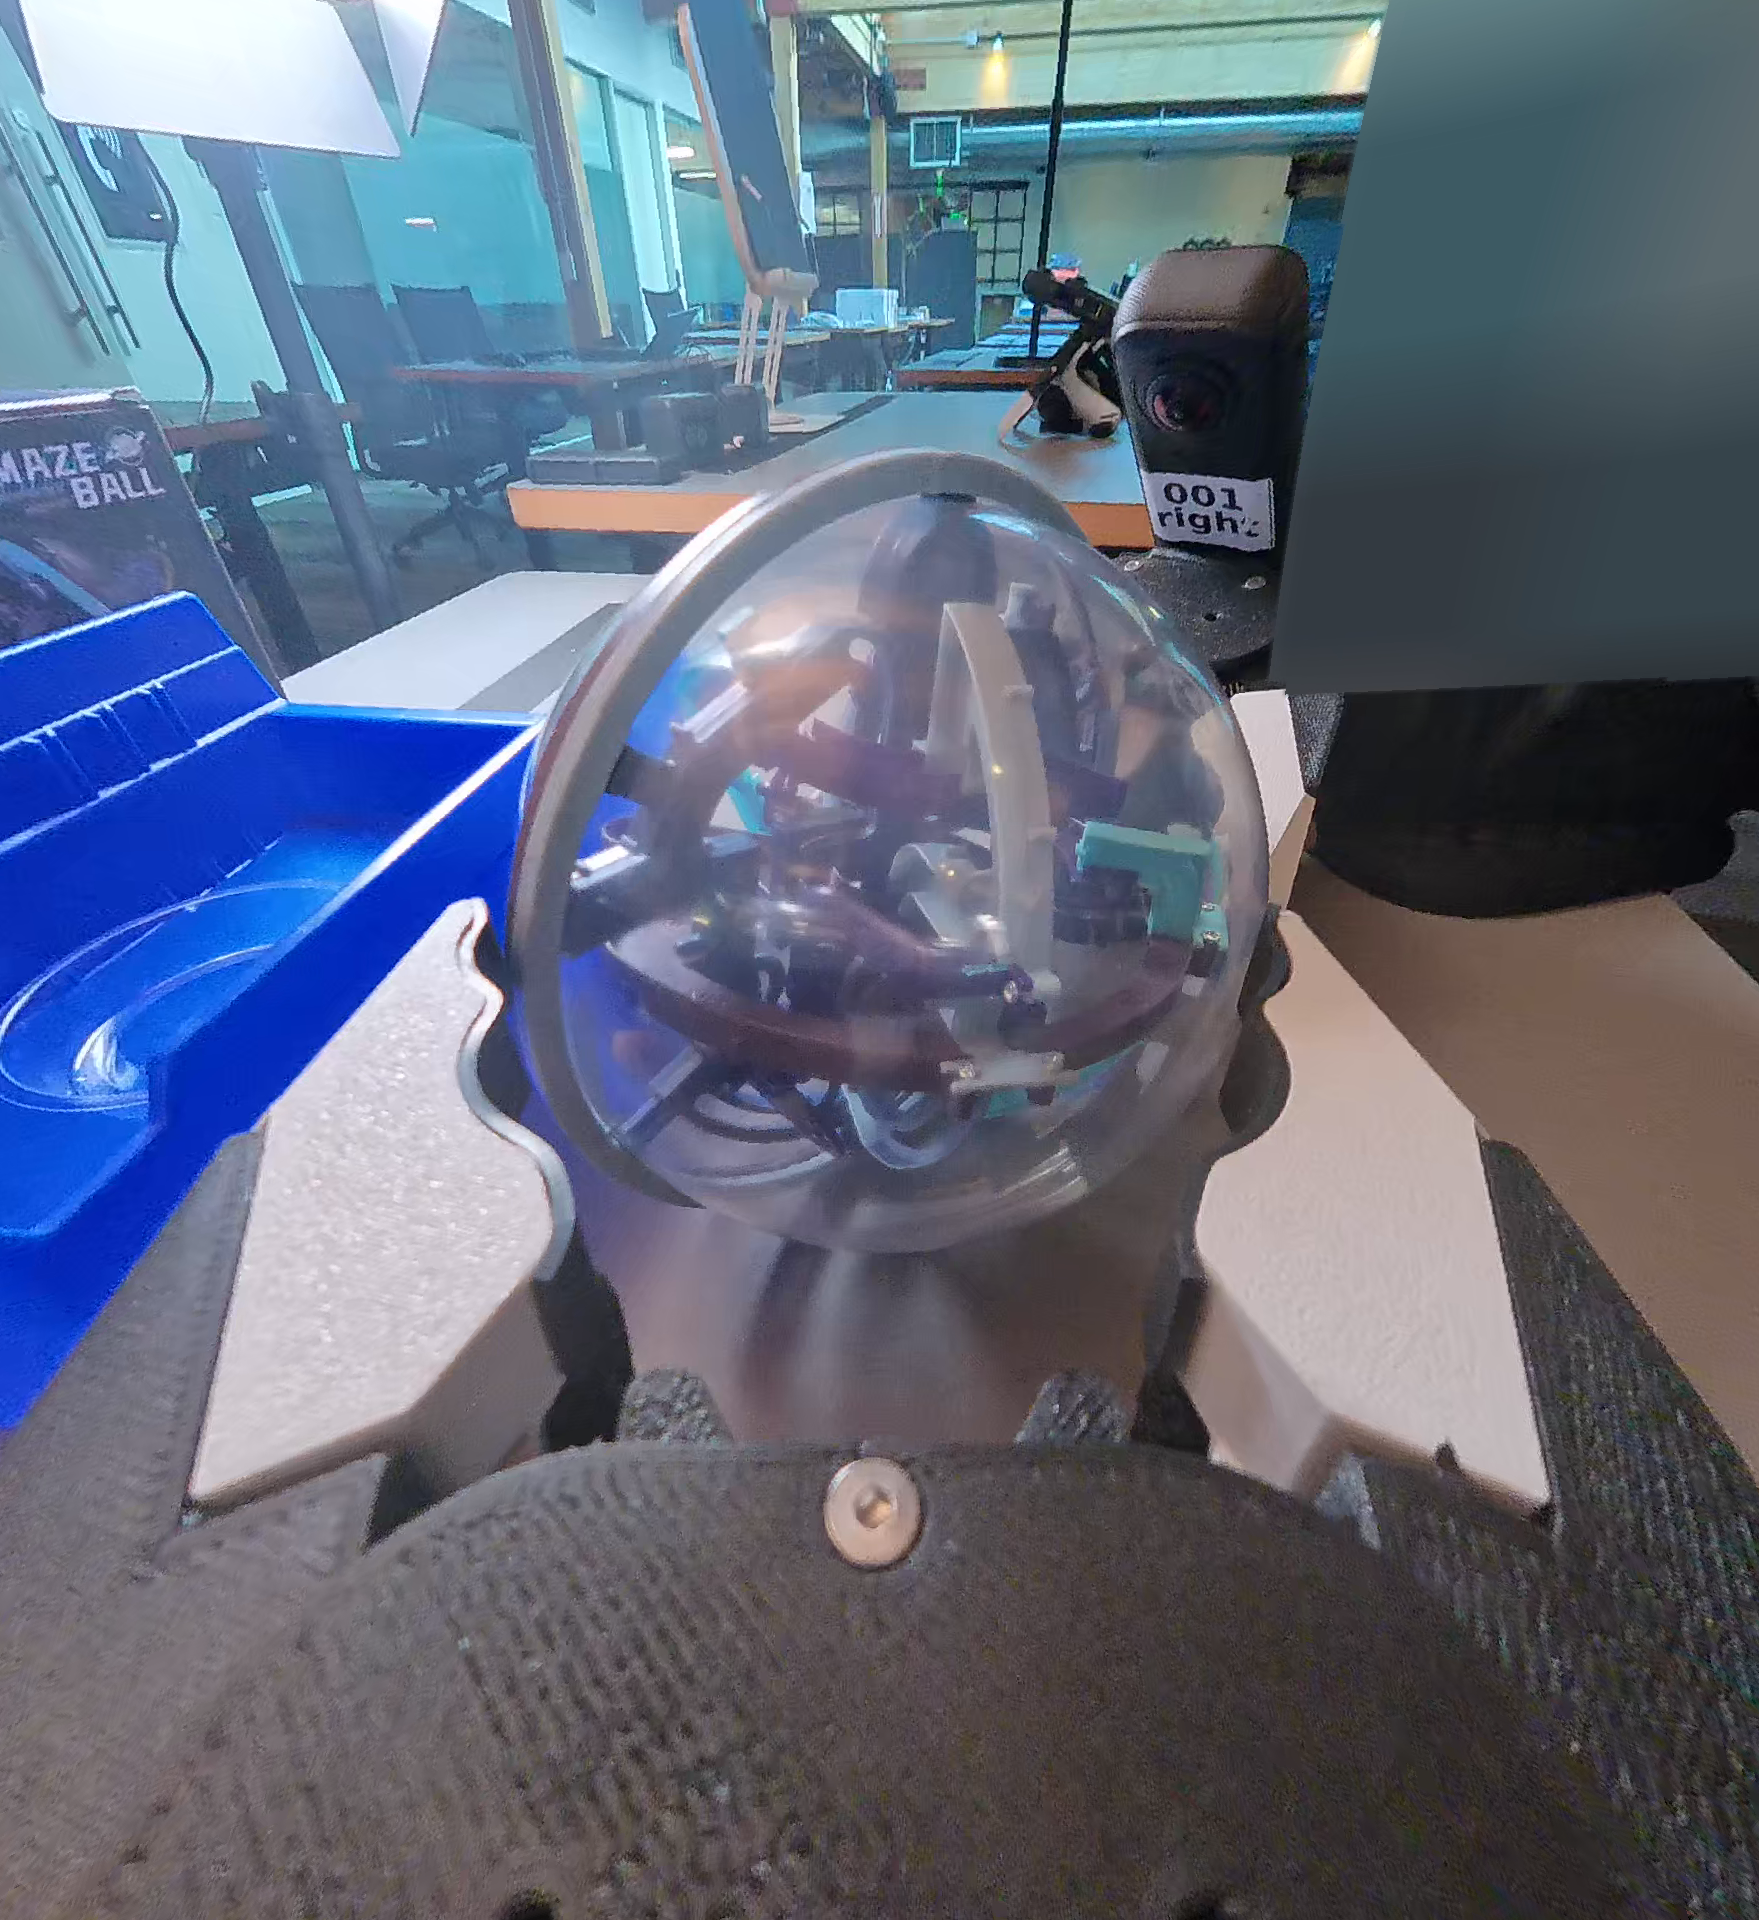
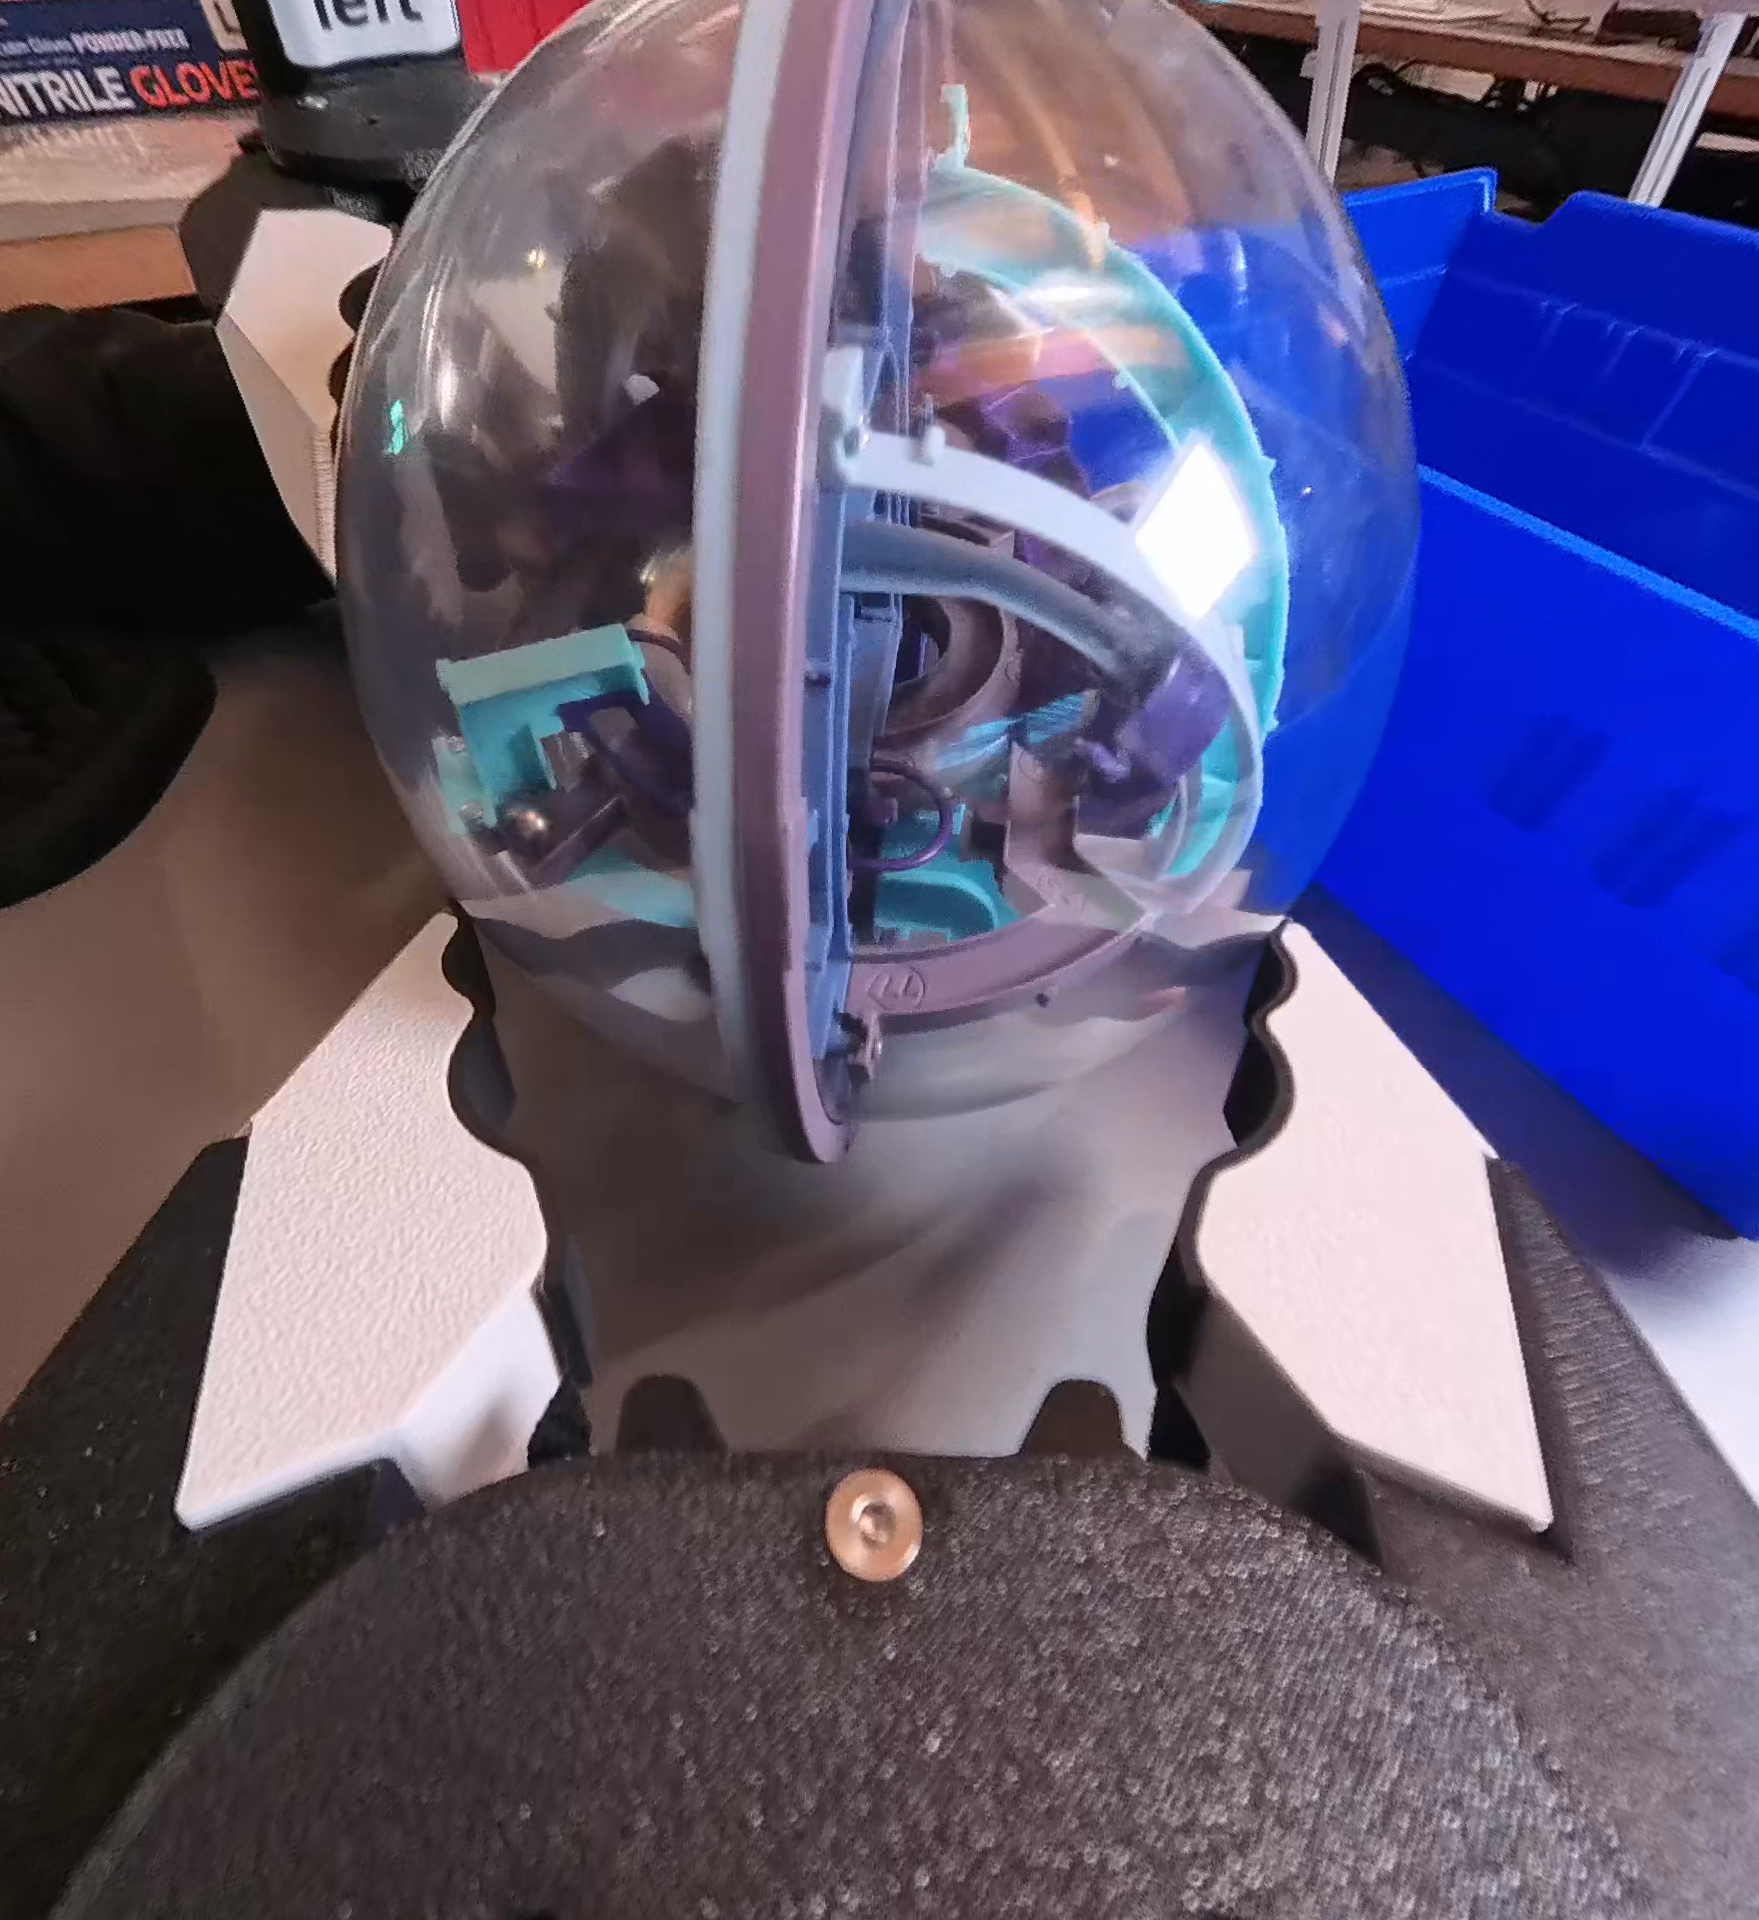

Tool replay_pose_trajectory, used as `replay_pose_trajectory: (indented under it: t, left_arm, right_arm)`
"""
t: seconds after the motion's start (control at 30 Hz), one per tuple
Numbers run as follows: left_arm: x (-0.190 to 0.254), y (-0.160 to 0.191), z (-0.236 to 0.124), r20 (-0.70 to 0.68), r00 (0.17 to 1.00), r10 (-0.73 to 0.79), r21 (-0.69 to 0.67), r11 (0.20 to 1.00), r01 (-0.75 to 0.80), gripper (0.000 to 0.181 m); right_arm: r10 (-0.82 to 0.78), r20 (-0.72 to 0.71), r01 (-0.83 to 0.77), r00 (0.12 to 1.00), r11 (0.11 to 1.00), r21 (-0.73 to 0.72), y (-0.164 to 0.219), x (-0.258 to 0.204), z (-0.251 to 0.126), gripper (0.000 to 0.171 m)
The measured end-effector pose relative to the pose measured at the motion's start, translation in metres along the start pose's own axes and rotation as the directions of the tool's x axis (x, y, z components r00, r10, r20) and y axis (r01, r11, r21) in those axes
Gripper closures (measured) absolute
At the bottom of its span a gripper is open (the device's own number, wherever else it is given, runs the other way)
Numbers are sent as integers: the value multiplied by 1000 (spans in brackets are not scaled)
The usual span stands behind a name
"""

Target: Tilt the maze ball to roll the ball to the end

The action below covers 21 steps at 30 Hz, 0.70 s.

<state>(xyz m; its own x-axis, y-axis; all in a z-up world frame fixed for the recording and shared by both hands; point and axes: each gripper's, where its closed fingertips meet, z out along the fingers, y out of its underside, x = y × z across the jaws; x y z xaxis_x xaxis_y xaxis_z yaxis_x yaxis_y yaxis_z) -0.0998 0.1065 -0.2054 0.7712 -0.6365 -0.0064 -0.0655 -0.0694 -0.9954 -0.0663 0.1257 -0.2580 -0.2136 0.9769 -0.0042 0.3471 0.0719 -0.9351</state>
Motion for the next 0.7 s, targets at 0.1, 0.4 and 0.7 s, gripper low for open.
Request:
replay_pose_trajectory:
  t: [0.1, 0.4, 0.7]
  left_arm:
    - [-3, 3, 0, -16, 993, -114, 9, 993, 114, 45]
    - [-6, 10, 2, -63, 928, -368, -7, 930, 369, 44]
    - [-1, -1, -4, -27, 994, -103, 50, 993, 104, 46]
  right_arm:
    - [29, 2, -29, 1000, 999, 13, -5, 0, -2, 32]
    - [135, 20, -136, 991, 991, 19, -15, 1, -10, 32]
    - [24, 3, -24, 1000, 1000, -5, -3, -3, -1, 32]
